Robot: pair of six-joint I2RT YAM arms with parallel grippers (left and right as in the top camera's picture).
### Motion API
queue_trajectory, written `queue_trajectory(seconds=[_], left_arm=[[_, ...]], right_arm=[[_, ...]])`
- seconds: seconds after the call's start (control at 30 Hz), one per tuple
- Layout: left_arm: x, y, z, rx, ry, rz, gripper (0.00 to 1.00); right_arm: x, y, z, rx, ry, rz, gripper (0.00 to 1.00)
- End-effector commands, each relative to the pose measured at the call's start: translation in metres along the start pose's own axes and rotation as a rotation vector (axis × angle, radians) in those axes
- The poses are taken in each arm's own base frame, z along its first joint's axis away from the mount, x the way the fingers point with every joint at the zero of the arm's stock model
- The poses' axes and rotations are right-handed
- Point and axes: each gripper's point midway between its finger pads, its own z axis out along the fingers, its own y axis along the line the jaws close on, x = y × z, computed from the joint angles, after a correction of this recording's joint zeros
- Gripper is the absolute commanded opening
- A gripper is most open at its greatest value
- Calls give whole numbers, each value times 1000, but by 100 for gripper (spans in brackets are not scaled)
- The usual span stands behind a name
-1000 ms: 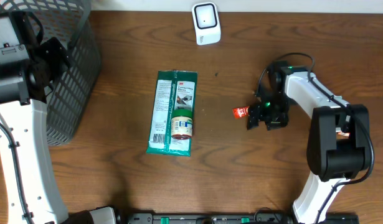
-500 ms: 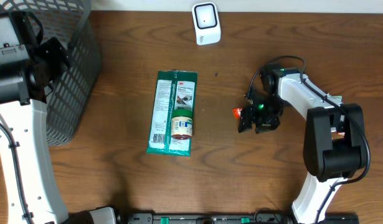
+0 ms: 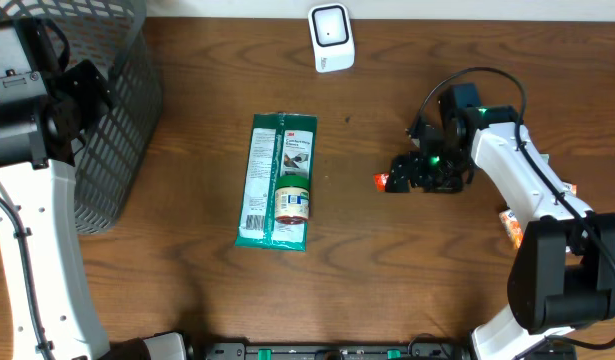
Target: Scan the item barcode
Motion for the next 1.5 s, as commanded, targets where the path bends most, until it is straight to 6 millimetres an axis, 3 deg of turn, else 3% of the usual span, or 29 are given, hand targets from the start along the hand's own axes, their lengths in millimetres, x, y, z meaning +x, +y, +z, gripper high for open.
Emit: queue_trajectory(seconds=[0.0,0.07,0.13,0.33,0.7,0.77,0.8,0.97,1.3,1.37,1.47], left_arm=[[-3,4,-1,-14,-9,4,93],[-3,4,-1,-14,-9,4,92],[-3,4,-1,-14,-9,4,92],[-3,4,-1,-14,-9,4,92],[-3,4,-1,-14,-10,4,93],[-3,4,-1,-14,-9,4,93],[-3,4,-1,-14,-10,4,92],[-3,4,-1,-14,-9,4,92],[-3,4,-1,-14,-9,4,92],[-3,4,-1,-14,-9,4,93],[-3,4,-1,-14,-9,4,93]], right_arm=[[0,-2,0,7,1,18,47],[-1,-9,0,45,-1,17,28],[0,-20,0,110,1,27,24],[15,-46,10,232,31,116,39],[42,-65,60,231,16,245,45],[47,-61,69,191,17,288,38],[50,-48,75,112,29,298,36],[54,-11,86,-102,48,276,37],[58,1,90,-108,64,240,33],[57,0,86,-109,65,247,27],[49,6,70,-117,57,201,29]])
